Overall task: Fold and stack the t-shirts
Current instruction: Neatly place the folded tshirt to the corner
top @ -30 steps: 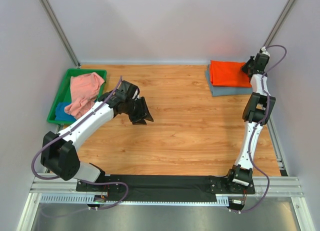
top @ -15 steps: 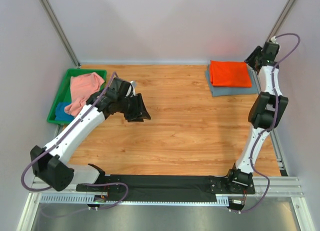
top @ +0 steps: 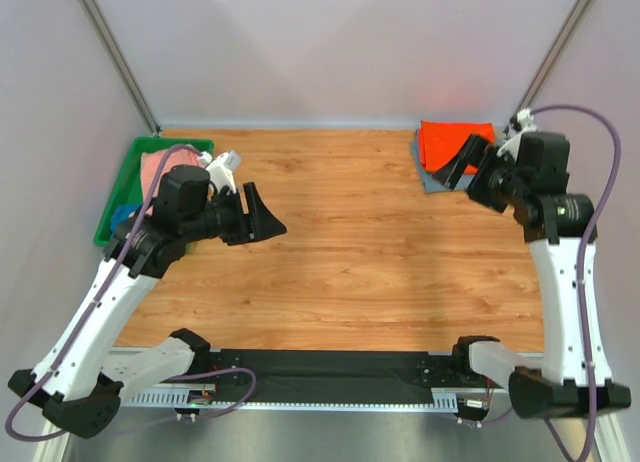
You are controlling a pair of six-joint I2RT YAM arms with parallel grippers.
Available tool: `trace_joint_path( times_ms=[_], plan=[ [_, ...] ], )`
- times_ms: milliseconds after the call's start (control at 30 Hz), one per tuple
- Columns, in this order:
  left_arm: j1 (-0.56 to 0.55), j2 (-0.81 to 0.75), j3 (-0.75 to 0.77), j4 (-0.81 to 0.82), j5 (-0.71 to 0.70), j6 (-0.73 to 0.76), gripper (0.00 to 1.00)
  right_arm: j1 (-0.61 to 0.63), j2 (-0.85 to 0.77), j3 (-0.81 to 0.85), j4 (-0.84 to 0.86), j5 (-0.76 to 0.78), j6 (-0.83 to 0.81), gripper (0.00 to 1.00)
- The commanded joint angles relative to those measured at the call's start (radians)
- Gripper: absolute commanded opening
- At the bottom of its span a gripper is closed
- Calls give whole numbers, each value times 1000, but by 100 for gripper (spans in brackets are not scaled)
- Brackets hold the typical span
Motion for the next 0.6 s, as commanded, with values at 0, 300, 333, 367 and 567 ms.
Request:
trace_joint_path(
  times_ms=[0, 300, 333, 367, 567],
  plan=[
    [-5, -78, 29, -86, -109, 76, 67, 53, -134, -168, -89, -127, 131, 100],
    [-5, -185, -7, -117, 83, 65, 100, 66, -532, -366, -87, -244, 334, 100],
    [-5, -191, -5, -117, 91, 62, 99, 66, -535, -357, -100, -243, 332, 100],
    [-5, -200, -11, -113, 97, 57, 100, 67, -535, -346, -122, -241, 328, 100],
    [-5, -245, -14, -68, 71, 51, 100, 66, -526, -286, -180, -210, 296, 100]
  ],
)
